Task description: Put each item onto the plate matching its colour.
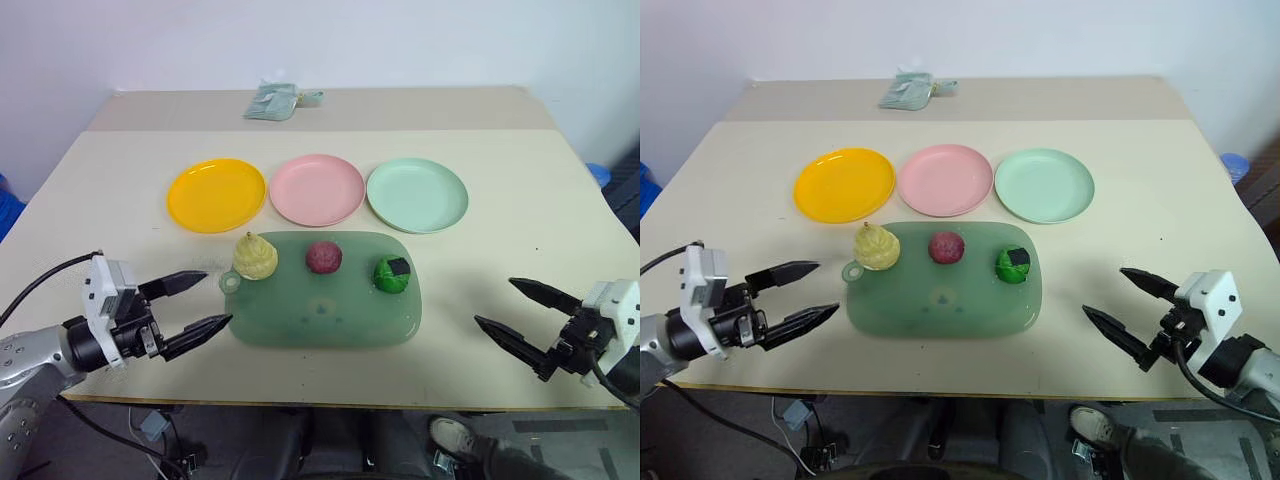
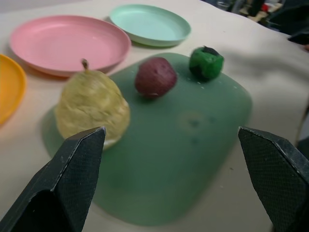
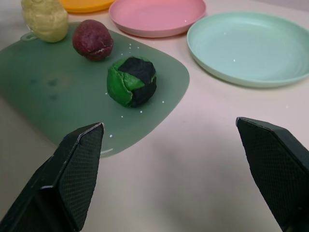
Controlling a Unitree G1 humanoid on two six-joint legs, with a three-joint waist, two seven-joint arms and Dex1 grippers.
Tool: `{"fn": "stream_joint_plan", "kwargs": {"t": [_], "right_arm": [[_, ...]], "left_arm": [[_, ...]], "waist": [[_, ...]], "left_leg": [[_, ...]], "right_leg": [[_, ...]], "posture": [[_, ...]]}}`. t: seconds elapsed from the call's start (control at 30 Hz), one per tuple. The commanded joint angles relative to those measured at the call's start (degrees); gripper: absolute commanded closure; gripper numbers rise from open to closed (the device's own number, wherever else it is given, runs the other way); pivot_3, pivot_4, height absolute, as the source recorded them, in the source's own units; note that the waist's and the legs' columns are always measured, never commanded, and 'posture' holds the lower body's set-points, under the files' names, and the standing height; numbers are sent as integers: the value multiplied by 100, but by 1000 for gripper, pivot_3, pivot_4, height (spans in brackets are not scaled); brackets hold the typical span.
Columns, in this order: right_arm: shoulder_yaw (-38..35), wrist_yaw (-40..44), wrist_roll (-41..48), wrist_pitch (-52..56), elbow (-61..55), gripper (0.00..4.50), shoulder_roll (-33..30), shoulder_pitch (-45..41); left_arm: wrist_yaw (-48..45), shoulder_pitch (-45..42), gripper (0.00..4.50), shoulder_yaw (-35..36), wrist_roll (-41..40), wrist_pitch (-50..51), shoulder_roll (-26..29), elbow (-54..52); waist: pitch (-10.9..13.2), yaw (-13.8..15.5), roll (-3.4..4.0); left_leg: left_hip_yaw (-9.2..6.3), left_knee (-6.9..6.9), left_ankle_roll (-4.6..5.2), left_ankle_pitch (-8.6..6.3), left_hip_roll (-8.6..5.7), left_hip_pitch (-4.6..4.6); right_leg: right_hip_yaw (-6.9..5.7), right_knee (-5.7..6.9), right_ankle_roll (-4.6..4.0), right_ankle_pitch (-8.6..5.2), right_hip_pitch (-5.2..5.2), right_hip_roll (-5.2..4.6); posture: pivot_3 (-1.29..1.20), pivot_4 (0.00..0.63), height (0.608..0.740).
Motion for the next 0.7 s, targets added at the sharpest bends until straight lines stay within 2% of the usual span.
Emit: {"fn": "stream_joint_plan", "kwargs": {"t": [0.03, 0.3, 0.7], "right_arm": [[-123, 209, -218, -400, 292, 27, 39, -45], [13, 393, -404, -777, 648, 27, 158, -219], [253, 259, -408, -733, 532, 27, 197, -497]], "left_arm": [[-68, 9, 0, 123, 66, -101, -10, -189], [99, -149, 0, -43, 307, -256, -293, -203], [258, -259, 0, -177, 629, -640, -701, -216]], "waist": [[1, 3, -3], [3, -1, -4], [3, -1, -6]], "left_leg": [[3, 0, 2, -1, 0, 0], [25, 0, 12, -7, 3, 1], [37, 3, 13, -7, 4, 6]], "right_leg": [[3, -1, 0, 0, 0, 0], [22, -6, 3, 1, -4, 1], [33, -1, 8, 4, -4, 3]], "posture": [[0, 150, 740], [0, 150, 740], [0, 150, 740]]}}
